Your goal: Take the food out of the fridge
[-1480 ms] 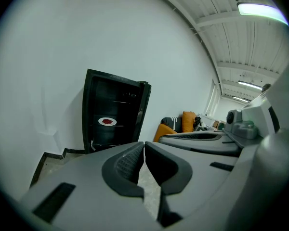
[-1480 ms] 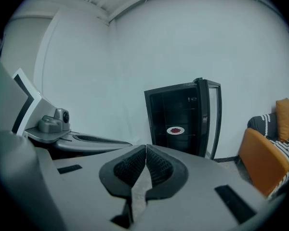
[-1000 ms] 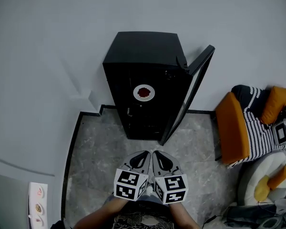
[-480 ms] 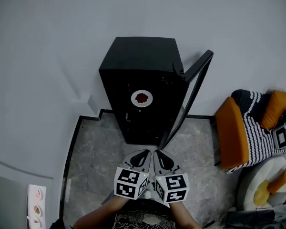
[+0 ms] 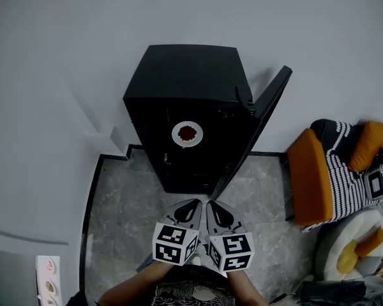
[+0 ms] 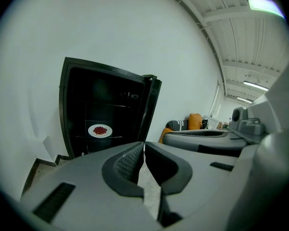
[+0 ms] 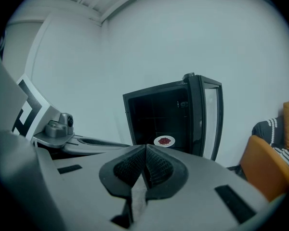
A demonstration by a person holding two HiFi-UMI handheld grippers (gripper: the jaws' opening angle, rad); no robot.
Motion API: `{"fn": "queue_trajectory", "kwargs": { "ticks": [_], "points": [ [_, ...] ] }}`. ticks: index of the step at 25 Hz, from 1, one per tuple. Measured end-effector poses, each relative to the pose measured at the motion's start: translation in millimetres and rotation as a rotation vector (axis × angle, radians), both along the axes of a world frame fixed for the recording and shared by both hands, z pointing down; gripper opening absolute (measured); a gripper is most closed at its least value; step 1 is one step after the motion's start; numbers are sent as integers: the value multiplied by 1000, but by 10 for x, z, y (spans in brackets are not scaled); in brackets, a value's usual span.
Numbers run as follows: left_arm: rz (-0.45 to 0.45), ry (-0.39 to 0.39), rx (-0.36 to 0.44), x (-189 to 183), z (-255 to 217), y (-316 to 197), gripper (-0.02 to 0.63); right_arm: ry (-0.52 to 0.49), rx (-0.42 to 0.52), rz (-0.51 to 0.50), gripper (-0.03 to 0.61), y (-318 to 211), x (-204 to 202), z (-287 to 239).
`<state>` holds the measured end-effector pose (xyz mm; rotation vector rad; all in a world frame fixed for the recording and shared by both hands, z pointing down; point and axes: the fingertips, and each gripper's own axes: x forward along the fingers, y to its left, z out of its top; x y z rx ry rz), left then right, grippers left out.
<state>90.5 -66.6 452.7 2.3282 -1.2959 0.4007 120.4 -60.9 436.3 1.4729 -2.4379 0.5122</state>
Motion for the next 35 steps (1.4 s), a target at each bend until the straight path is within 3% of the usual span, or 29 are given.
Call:
{"fn": "queue_trajectory", "kwargs": {
  "ticks": [7,13,21,30,35],
  "points": [
    [-19,104,-62,-177,183,-703,21,20,-30,22,23,-616,-144,61],
    [-75,328,-144,-434,471,-1345,21,51,-48,24,23,-1097,-346,50],
    [-85,618,-174,-603,794,-1971,23,105,-64,42,23,-1585,-471,84],
    [-66,861,-270,-628,1225,-2484,23,145,-63,66,23,-1956,-479,80],
    [-136,920,-305,-756,1488,-2693,23,153,-62,79,23,-2079,-469,69]
  ]
}}
